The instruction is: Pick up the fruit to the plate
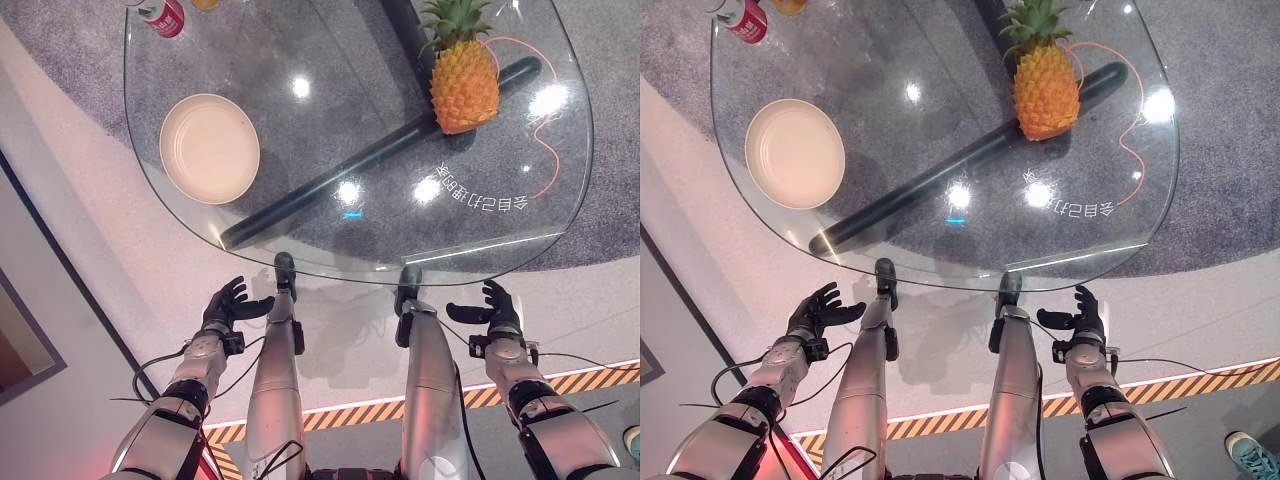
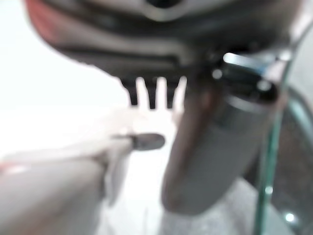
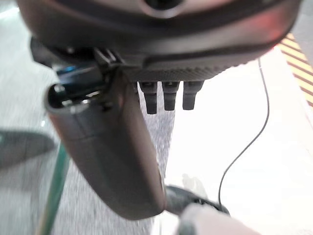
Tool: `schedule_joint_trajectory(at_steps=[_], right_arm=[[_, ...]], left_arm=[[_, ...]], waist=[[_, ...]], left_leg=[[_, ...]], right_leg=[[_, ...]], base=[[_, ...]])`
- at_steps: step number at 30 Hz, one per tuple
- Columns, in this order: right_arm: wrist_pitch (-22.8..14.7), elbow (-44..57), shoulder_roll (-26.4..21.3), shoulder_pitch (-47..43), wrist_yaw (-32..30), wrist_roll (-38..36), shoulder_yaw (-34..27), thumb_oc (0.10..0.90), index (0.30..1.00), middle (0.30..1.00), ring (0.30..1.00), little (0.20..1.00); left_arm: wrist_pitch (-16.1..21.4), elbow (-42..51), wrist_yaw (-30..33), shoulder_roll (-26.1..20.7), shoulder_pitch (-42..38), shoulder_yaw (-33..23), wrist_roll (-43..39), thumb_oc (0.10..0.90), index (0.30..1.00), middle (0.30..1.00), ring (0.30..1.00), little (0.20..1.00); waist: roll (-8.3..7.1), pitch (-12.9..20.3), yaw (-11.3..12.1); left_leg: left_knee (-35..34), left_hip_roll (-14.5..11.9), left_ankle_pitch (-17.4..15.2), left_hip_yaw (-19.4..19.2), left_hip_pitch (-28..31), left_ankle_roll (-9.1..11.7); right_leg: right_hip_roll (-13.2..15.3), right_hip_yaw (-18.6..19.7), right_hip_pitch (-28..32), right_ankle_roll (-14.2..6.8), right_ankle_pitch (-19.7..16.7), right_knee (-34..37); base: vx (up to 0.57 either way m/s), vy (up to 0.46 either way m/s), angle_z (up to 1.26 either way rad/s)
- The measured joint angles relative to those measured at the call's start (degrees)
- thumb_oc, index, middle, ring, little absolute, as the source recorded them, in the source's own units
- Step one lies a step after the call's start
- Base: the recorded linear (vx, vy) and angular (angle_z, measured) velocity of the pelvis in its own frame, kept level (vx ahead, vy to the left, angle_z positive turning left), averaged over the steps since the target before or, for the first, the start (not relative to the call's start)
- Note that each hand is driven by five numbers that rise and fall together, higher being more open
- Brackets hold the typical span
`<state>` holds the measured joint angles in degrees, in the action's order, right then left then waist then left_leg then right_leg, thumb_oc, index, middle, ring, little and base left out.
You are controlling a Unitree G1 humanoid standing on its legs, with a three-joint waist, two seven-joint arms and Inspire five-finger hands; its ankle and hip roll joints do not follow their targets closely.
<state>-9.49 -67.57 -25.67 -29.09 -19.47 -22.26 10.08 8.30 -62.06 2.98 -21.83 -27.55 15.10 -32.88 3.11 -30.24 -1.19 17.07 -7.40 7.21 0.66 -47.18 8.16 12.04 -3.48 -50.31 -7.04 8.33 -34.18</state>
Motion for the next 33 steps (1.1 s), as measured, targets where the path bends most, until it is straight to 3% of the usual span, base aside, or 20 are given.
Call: schedule_joint_trajectory(at_steps=[10, 15, 22, 26, 28, 33], right_arm=[[0.3, -2.9, -11.2, -2.1, -10.6, -3.5, -5.7, 0.8, 0.9, 0.9, 0.9, 0.9], [-2.0, -1.2, -15.5, -5.0, -15.2, -9.7, -10.1, 0.8, 0.9, 0.9, 0.9, 0.9], [-5.5, 7.2, -16.6, -8.6, -24.1, -13.3, -10.2, 0.8, 0.9, 0.9, 0.9, 0.9], [-9.4, 12.7, -17.2, -11.3, -29.8, -15.6, -10.8, 0.8, 0.9, 0.9, 0.9, 0.9], [-11.9, 15.8, -17.2, -12.2, -32.8, -15.4, -11.0, 0.8, 0.9, 0.9, 0.9, 0.9], [-13.7, 26.1, -17.2, -14.6, -38.7, -11.0, -9.0, 0.8, 0.9, 0.9, 0.9, 0.9]], left_arm=[[0.0, -0.2, -1.2, -4.4, 0.1, 0.3, 0.0, 0.8, 0.9, 0.9, 0.9, 0.9], [0.0, -0.3, -2.4, -6.2, 0.1, 1.3, 0.0, 0.8, 0.9, 0.9, 0.9, 0.9], [-0.1, 0.2, -2.3, -6.3, 0.3, 2.4, -0.3, 0.8, 0.9, 0.9, 0.9, 0.9], [-0.1, 0.3, -2.1, -6.3, 0.3, 2.5, -1.7, 0.8, 0.9, 0.9, 0.9, 0.9], [-0.2, 0.4, -2.0, -6.4, 0.1, 2.4, -2.5, 0.8, 0.9, 0.9, 0.9, 0.9], [-0.4, 0.4, -2.1, -6.4, 0.2, 2.5, -3.4, 0.8, 0.9, 0.9, 0.9, 0.9]], waist=[[-0.36, -0.1, 0.9], [-0.68, -0.2, 0.9], [-1.13, -0.4, 0.9], [-1.15, -0.4, 0.8], [-1.15, -0.4, 0.8], [-1.14, -0.4, 0.3]], left_leg=[[0.0, 0.1, 0.0, 0.8, 0.0, 0.0], [0.0, 0.3, 0.0, 1.5, 0.1, 0.0], [-0.5, 0.6, 0.0, 1.5, 0.0, -0.2], [-1.4, 0.9, 0.1, 1.5, -0.1, -0.3], [-1.8, 0.9, 0.1, 1.5, -0.1, -0.3], [-2.3, 1.1, 0.3, 1.5, -0.2, -0.2]], right_leg=[[0.0, -0.5, 0.5, -0.1, -0.1, 0.2], [0.0, -1.0, 1.1, -0.1, -0.4, 1.1], [0.0, -0.8, 1.6, -0.4, -1.5, 3.1], [0.0, -0.6, 1.5, -0.7, -2.1, 4.4], [0.1, -0.6, 1.4, -0.7, -2.1, 4.7], [0.1, -0.3, 1.2, -0.8, -2.8, 5.6]], base=[[0.01, -0.051, 0.01], [0.0, -0.009, 0.02], [-0.02, 0.036, -0.02], [-0.02, 0.069, -0.03], [-0.03, 0.06, 0.01], [-0.02, 0.06, -0.04]])
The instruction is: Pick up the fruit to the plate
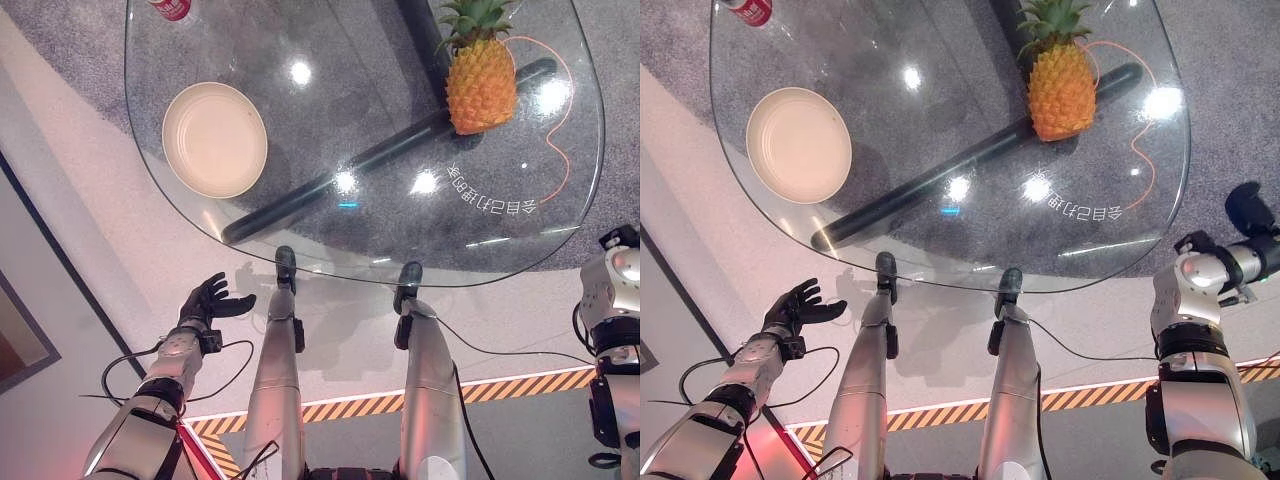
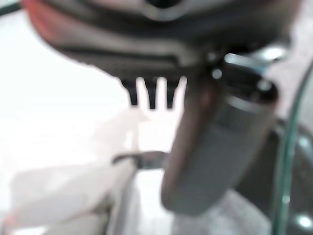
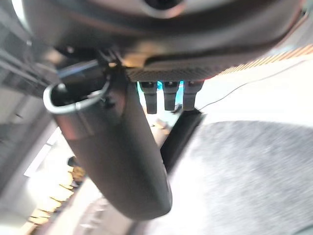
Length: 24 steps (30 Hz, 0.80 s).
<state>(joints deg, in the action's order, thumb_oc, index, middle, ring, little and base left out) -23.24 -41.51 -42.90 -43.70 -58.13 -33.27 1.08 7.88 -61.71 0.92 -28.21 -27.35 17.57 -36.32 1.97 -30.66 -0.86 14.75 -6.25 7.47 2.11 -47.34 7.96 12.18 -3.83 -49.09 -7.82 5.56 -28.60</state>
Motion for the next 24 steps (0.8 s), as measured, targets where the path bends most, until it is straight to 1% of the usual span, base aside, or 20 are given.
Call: schedule_joint_trajectory(at_steps=[1, 2, 4, 6, 9, 10, 16, 19, 22, 24], right_arm=[[0.0, 4.2, 0.0, 0.0, -0.4, 2.7, 0.7, 0.8, 0.9, 0.9, 0.9, 0.9], [0.2, 5.8, 0.0, 0.0, -0.4, 4.0, 1.0, 0.8, 0.9, 0.9, 0.9, 0.9], [0.4, 11.6, 0.0, 0.0, -0.5, 8.6, 2.8, 0.8, 0.9, 0.9, 0.9, 0.9], [1.6, 17.1, 0.0, 0.0, -0.2, 11.6, 4.8, 0.8, 0.9, 0.9, 0.9, 0.9], [3.5, 20.8, 0.3, 0.0, 1.6, 14.5, 6.6, 0.8, 0.9, 0.9, 0.9, 0.9], [5.0, 22.0, 0.4, -0.1, 2.4, 15.3, 7.1, 0.8, 0.9, 0.9, 0.9, 0.9], [9.6, 26.3, 2.8, -0.1, 7.2, 17.4, 10.4, 0.8, 0.9, 0.9, 0.9, 0.9], [10.9, 26.8, 3.2, 0.0, 10.0, 17.5, 11.7, 0.8, 0.9, 0.9, 0.9, 0.9], [12.3, 27.6, 5.3, 0.0, 11.9, 17.5, 11.9, 0.8, 0.9, 0.9, 0.9, 0.9], [13.6, 29.1, 5.7, 0.2, 12.7, 17.7, 12.5, 0.8, 0.9, 0.9, 0.9, 0.9]], left_arm=[[0.1, 0.0, -0.1, 0.0, 0.0, -0.1, 0.0, 0.8, 0.9, 0.9, 0.9, 0.9], [0.1, 0.0, -0.1, 0.0, 0.0, -0.2, 0.0, 0.8, 0.9, 0.9, 0.9, 0.9], [0.1, 0.0, -0.2, 0.0, 0.0, -0.2, 0.0, 0.8, 0.9, 0.9, 0.9, 0.9], [0.1, 0.0, -0.2, 0.1, 0.0, -0.2, 0.0, 0.8, 0.9, 0.9, 0.9, 0.9], [0.2, 0.4, -0.2, 0.2, 0.0, -0.4, 0.0, 0.8, 0.9, 0.9, 0.9, 0.9], [0.2, 0.7, -0.2, 0.2, 0.1, -0.5, 0.1, 0.8, 0.9, 0.9, 0.9, 0.9], [0.5, 1.1, -0.2, 1.3, 0.2, -1.0, 0.6, 0.8, 0.9, 0.9, 0.9, 0.9], [0.5, 1.1, -0.1, 2.4, 0.2, -1.2, 1.0, 0.8, 0.9, 0.9, 0.9, 0.9], [0.6, 1.2, -0.1, 3.5, 0.4, -1.4, 1.1, 0.8, 0.9, 0.9, 0.9, 0.9], [0.5, 1.4, 0.0, 3.8, 0.5, -1.4, 1.5, 0.8, 0.9, 0.9, 0.9, 0.9]], waist=[[0.0, 0.0, -0.2], [0.0, 0.0, -0.2], [0.0, 0.0, -0.5], [0.0, 0.0, -0.7], [0.0, 0.0, -0.8], [0.01, 0.0, -0.7], [0.04, 0.0, -0.5], [0.08, 0.0, -0.3], [0.11, 0.0, 0.3], [0.13, 0.0, 0.6]], left_leg=[[-0.2, 0.0, 0.0, 0.0, 0.0, 0.0], [-0.2, 0.0, 0.0, 0.0, 0.0, 0.0], [-0.6, 0.1, 0.0, 0.0, 0.1, 0.0], [-0.8, 0.1, 0.0, 0.0, 0.1, -0.1], [-1.0, 0.2, 0.0, 0.0, 0.1, -0.1], [-1.1, 0.2, 0.0, -0.1, 0.1, -0.1], [-1.3, 0.3, 0.1, -0.2, 0.2, -0.2], [-1.7, 0.6, 0.3, -0.2, 0.3, -0.3], [-1.8, 0.6, 0.3, -0.3, 0.4, -0.4], [-1.9, 0.6, 0.4, -0.4, 0.3, -0.4]], right_leg=[[0.0, 0.0, 0.0, 0.0, 0.0, 0.2], [0.0, 0.0, 0.0, 0.0, 0.0, 0.2], [0.0, 0.0, -0.1, 0.0, 0.0, 0.4], [0.0, 0.1, 0.0, -0.1, -0.1, 0.7], [0.1, 0.1, 0.0, -0.1, -0.1, 0.8], [0.2, 0.1, -0.1, -0.1, -0.1, 0.8], [0.3, 0.1, -0.2, -0.1, 0.0, 0.8], [0.6, 0.1, -0.2, -0.1, 0.0, 0.8], [0.7, 0.1, -0.3, -0.1, 0.0, 0.8], [0.7, 0.1, -0.4, -0.2, 0.0, 0.7]], base=[[-0.02, 0.043, 0.01], [-0.02, 0.041, 0.0], [-0.02, 0.036, 0.0], [-0.01, 0.017, 0.0], [0.0, 0.0, 0.0], [0.0, 0.0, 0.0], [0.0, 0.0, 0.0], [0.0, 0.0, 0.0], [0.0, 0.0, 0.0], [0.0, 0.0, 0.0]])
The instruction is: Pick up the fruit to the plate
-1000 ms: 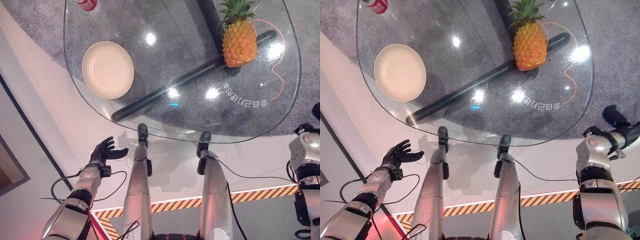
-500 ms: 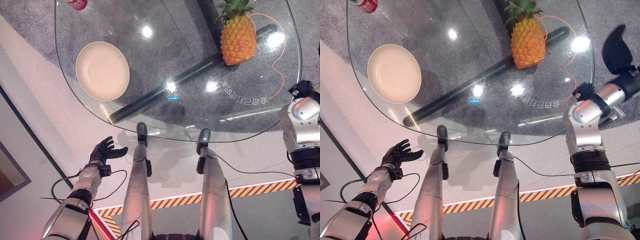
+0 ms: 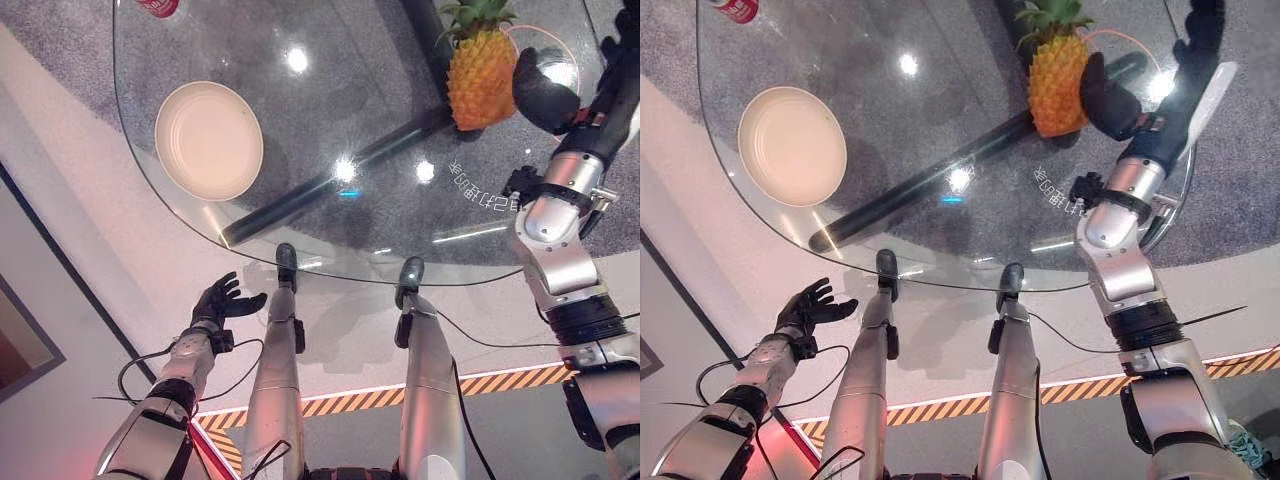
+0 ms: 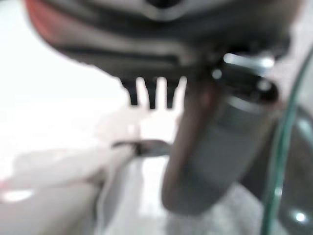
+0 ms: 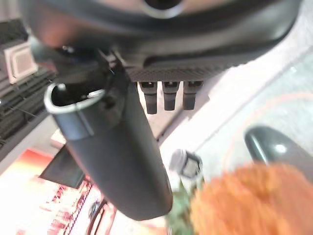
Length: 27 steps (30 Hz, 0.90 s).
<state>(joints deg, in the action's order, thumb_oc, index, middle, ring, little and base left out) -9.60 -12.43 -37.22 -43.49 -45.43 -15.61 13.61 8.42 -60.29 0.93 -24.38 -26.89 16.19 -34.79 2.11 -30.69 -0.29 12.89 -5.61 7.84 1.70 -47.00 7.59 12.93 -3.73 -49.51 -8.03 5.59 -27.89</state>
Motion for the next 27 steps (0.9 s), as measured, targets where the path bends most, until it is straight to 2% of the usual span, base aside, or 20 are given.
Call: schedule_joint_trajectory(at_steps=[5, 21, 27], right_arm=[[2.1, 2.3, 1.7, 0.0, 0.7, 1.6, 1.3, 0.8, 0.9, 0.9, 0.9, 0.9], [7.9, 2.5, 1.9, 0.4, 3.1, 1.4, 3.4, 0.8, 0.9, 0.9, 0.9, 0.9], [9.9, -1.1, 2.8, 0.4, 2.5, -0.4, 3.4, 0.8, 0.9, 0.9, 0.9, 0.9]], left_arm=[[0.0, 0.7, 0.9, 0.3, 0.3, 0.0, 0.3, 0.8, 0.9, 0.9, 0.9, 0.9], [-0.1, 0.7, 1.1, 1.6, 0.4, 0.0, 0.7, 0.8, 0.9, 0.9, 0.9, 0.9], [-0.1, 0.7, 1.1, 1.6, 0.5, 0.2, 0.7, 0.8, 0.9, 0.9, 0.9, 0.9]], waist=[[0.02, 0.0, 0.1], [0.08, 0.0, 0.2], [0.12, 0.0, 0.2]], left_leg=[[0.0, 0.2, 0.0, 0.0, 0.0, 0.0], [0.0, 0.2, 0.1, -0.3, 0.4, 0.0], [0.0, 0.3, 0.1, -0.7, 0.4, -0.1]], right_leg=[[0.2, 0.0, 0.0, -0.2, 0.1, -0.1], [0.2, 0.5, -0.2, -0.4, 0.3, -0.8], [0.2, 1.1, -0.5, -0.4, 0.3, -1.0]], base=[[0.0, 0.0, 0.0], [0.0, 0.0, 0.0], [0.0, 0.004, -0.01]])
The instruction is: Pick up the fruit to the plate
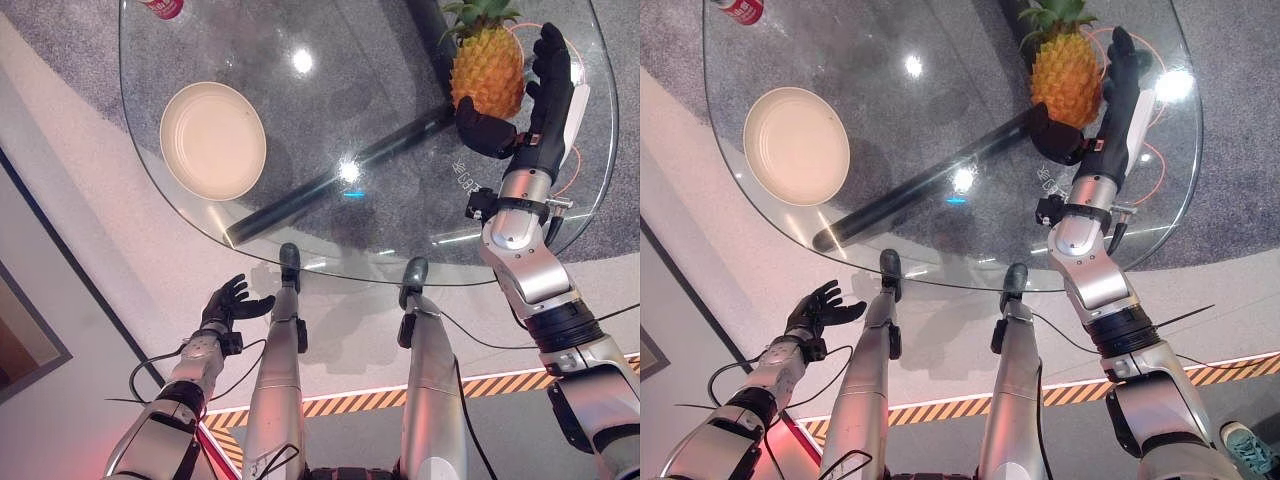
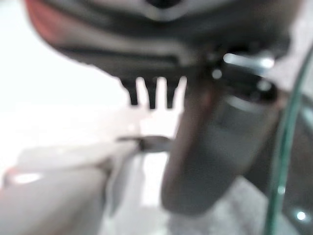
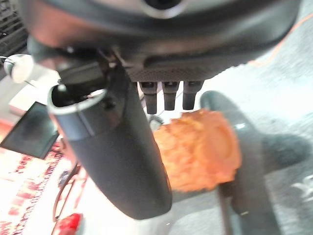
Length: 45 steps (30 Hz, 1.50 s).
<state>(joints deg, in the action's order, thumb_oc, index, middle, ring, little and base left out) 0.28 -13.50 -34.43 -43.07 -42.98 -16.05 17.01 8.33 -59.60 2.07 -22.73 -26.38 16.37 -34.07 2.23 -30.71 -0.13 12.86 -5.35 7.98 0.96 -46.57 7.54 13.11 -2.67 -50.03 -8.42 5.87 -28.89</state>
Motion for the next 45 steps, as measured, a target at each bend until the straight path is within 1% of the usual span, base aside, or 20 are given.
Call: schedule_joint_trajectory(at_steps=[7, 13, 19, 36, 45], right_arm=[[1.6, -1.8, 0.5, -0.1, -0.1, -2.2, 0.0, 0.8, 0.9, 0.9, 0.9, 0.9], [1.6, -5.3, 0.5, -1.4, -0.1, -4.9, 0.2, 0.8, 0.9, 0.9, 0.9, 0.9], [1.6, -5.9, 0.5, -1.8, 0.0, -6.6, 0.2, 0.8, 0.9, 0.9, 0.9, 0.9], [1.8, -6.0, 0.5, -4.1, 0.0, -6.6, 1.2, 0.8, 0.9, 0.9, 0.9, 0.9], [3.5, -5.2, 0.5, -4.3, 0.0, -6.6, 1.1, 0.8, 0.9, 0.9, 0.9, 0.9]], left_arm=[[-0.1, 0.0, 0.0, 0.0, 0.0, 0.2, 0.0, 0.8, 0.9, 0.9, 0.9, 0.9], [-0.1, 0.0, 0.0, 0.0, 0.0, 1.0, 0.0, 0.8, 0.9, 0.9, 0.9, 0.9], [-0.1, 0.0, 0.0, 0.0, 0.0, 1.0, 0.0, 0.8, 0.9, 0.9, 0.9, 0.9], [-0.4, 0.1, 0.0, 0.5, 0.0, 1.1, 0.0, 0.8, 0.9, 0.9, 0.9, 0.9], [-0.5, 0.4, 0.0, 0.5, 0.0, 1.1, 0.0, 0.8, 0.9, 0.9, 0.9, 0.9]], waist=[[0.07, 0.0, 0.1], [0.12, 0.0, 0.4], [0.25, 0.0, 0.5], [0.43, 0.0, 1.4], [0.44, 0.0, 1.4]], left_leg=[[0.0, 0.0, 0.1, 0.0, 0.0, 0.0], [0.0, 0.0, 0.3, 0.1, 0.1, 0.0], [-0.3, 0.0, 0.5, 0.1, 0.1, 0.1], [-1.0, 0.0, 1.0, 0.2, 0.1, 0.3], [-1.0, 0.0, 1.0, 0.2, 0.1, 0.3]], right_leg=[[0.0, 0.0, 0.0, 0.0, 0.0, -0.1], [0.0, 0.0, -0.1, 0.0, 0.0, -0.5], [0.0, 0.0, -0.4, -0.1, 0.1, -1.0], [0.0, 0.0, -0.6, -0.1, 0.2, -1.1], [0.0, 0.0, -0.6, -0.1, 0.2, -1.1]], base=[[0.0, 0.0, 0.0], [0.0, 0.0, 0.0], [0.0, 0.0, 0.0], [0.0, 0.0, 0.0], [0.0, 0.0, 0.0]])
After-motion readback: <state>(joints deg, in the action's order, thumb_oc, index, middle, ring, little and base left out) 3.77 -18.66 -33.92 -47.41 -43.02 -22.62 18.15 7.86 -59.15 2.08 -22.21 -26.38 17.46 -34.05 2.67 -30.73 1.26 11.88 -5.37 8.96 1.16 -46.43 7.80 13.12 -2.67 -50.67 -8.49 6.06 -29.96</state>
